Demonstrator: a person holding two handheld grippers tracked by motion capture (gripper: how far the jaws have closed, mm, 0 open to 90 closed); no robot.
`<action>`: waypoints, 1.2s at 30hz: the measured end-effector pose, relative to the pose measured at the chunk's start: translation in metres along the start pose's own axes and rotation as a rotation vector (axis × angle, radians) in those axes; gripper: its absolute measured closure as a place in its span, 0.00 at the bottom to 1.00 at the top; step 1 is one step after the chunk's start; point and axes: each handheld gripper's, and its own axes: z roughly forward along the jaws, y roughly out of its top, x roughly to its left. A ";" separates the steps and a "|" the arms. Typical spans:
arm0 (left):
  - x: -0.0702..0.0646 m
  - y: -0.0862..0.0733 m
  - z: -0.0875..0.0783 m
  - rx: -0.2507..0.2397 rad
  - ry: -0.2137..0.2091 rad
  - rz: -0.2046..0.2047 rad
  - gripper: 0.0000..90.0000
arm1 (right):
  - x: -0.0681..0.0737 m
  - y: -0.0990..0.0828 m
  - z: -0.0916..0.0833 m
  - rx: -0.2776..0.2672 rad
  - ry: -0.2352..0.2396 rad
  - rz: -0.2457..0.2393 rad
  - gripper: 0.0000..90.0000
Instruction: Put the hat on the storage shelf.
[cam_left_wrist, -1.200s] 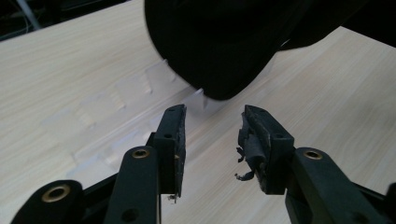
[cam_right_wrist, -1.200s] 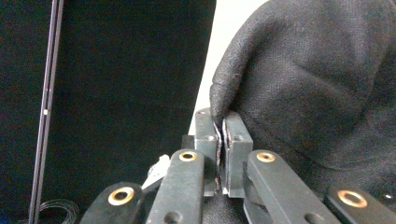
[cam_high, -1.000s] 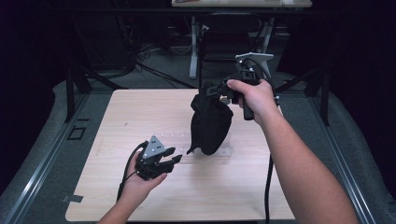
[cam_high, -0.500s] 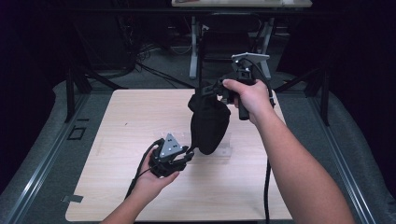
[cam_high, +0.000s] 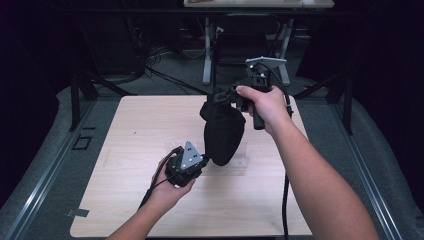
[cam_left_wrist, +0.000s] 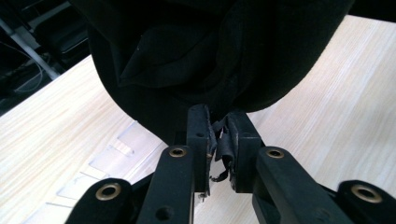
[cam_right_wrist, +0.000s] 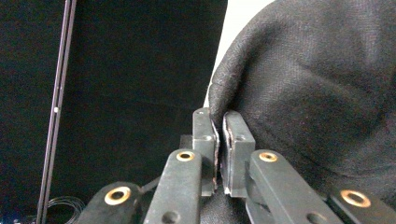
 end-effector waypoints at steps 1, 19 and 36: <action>0.000 0.000 0.000 -0.002 -0.001 -0.004 0.91 | 0.000 0.000 0.000 0.000 0.005 0.001 0.92; 0.004 -0.003 -0.003 -0.001 0.011 -0.004 0.93 | 0.003 -0.004 -0.012 -0.022 0.058 -0.012 0.84; 0.016 -0.021 -0.010 0.031 0.068 -0.001 0.94 | -0.004 -0.012 -0.026 -0.032 -0.003 -0.041 0.79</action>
